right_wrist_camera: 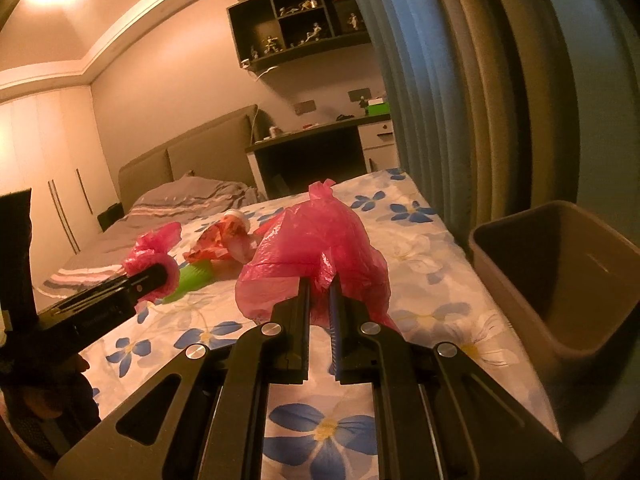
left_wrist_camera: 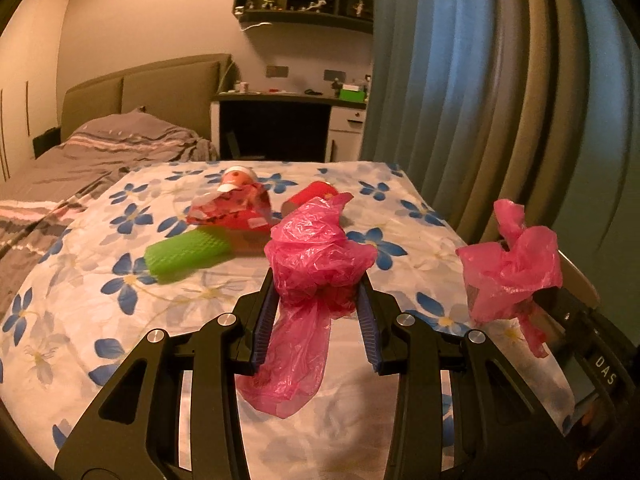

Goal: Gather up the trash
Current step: 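Carry both pink bags over the brown bin, then open both grippers to drop the pink bags into the bin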

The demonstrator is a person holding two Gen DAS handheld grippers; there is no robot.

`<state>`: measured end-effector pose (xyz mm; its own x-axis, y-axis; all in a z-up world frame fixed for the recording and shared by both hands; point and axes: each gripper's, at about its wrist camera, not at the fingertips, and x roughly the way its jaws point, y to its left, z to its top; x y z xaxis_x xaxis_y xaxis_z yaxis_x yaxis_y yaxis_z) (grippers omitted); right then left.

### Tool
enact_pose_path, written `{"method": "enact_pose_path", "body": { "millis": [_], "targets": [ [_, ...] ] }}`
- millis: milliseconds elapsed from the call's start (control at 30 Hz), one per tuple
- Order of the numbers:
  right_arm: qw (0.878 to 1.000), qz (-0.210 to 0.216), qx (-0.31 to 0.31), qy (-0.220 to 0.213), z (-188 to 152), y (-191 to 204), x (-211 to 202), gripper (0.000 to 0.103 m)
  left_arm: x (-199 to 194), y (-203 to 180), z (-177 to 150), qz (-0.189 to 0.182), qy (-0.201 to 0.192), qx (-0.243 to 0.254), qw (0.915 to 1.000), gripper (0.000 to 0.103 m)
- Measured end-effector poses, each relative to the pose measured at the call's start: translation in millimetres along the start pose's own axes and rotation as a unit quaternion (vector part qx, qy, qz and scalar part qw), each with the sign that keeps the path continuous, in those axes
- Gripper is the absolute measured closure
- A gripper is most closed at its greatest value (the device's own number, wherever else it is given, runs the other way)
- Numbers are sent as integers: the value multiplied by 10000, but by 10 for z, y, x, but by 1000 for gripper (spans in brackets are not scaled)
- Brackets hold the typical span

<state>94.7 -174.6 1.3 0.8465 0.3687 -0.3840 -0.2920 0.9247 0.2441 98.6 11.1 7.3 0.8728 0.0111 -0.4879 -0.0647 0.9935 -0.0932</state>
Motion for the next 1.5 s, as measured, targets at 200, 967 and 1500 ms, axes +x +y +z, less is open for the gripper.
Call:
{"method": "enact_pose_path", "body": {
  "millis": [200,967,1500],
  "targets": [
    [9998,-151,104,-91,22,-197,-65,93,69,-256,37,-196,-29,222,9996,66],
    [9825,-1642,675,-565,155,-1429,-360,93,608,-1936,202,-2087,-133,1037,9724,67],
    [9758,-1969,878,-356,135,-1778,-152,92,1076,-2528,136,-2820,171,1127,9526,66]
  ]
}}
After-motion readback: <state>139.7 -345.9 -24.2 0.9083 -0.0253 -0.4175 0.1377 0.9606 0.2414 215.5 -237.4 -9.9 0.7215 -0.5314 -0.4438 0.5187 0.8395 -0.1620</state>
